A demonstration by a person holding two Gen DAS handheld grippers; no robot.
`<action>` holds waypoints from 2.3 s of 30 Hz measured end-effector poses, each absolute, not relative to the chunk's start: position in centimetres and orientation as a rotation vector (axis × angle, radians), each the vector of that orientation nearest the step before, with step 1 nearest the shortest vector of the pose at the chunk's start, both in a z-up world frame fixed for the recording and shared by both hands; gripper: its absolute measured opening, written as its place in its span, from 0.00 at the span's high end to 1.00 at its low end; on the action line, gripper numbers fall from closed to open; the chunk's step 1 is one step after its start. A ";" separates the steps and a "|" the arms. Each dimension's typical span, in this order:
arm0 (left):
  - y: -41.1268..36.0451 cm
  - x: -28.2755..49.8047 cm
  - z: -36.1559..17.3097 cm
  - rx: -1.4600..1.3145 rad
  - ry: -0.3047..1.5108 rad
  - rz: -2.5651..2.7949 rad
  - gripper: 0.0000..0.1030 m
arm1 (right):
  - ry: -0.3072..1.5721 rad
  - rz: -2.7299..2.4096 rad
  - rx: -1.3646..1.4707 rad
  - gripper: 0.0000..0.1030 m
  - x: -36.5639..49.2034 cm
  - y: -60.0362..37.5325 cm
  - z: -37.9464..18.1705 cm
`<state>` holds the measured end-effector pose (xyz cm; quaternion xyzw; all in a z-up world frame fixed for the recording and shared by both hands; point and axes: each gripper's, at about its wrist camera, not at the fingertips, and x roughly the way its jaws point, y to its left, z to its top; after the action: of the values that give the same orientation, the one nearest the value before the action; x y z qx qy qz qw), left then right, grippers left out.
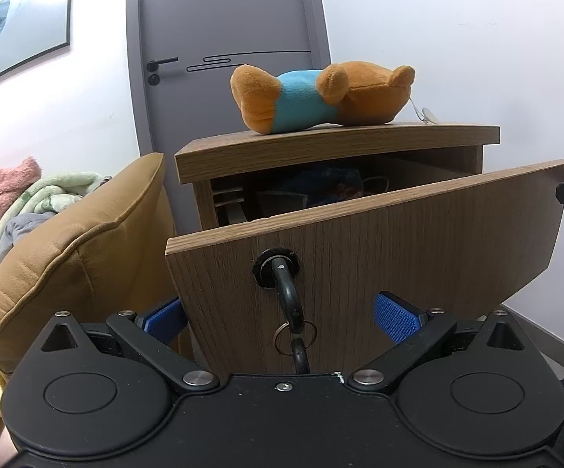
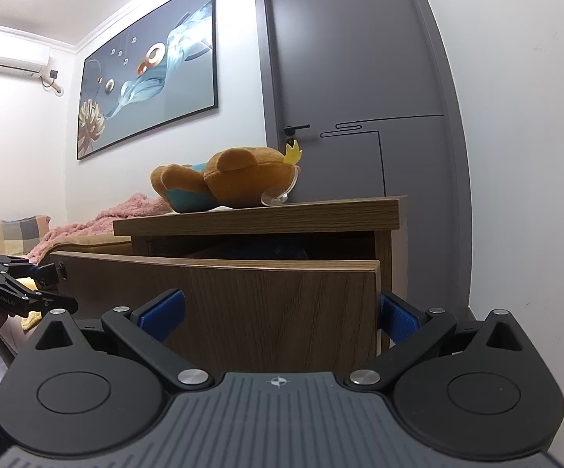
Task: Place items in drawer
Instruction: 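Keep pulling the drawer open with the left tool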
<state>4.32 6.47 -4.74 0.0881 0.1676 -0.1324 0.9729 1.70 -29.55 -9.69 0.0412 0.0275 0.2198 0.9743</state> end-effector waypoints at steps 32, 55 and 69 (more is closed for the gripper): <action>6.6 -3.7 -5.6 0.183 0.286 -0.259 0.03 | 0.060 0.460 0.030 0.00 -5.3 -28.9 -9.8; 7.0 -6.7 -5.3 0.133 0.285 -0.255 0.02 | 0.052 0.412 0.051 0.00 -8.4 -28.4 -10.2; 6.8 -7.6 -2.0 0.109 0.204 -0.243 0.02 | 0.029 0.301 0.146 0.00 -8.2 -27.6 -8.6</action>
<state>-7.64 6.84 -2.03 0.0540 0.1016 -0.1211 0.9859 -8.22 -27.65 -8.61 0.0726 0.0145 0.1499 0.9859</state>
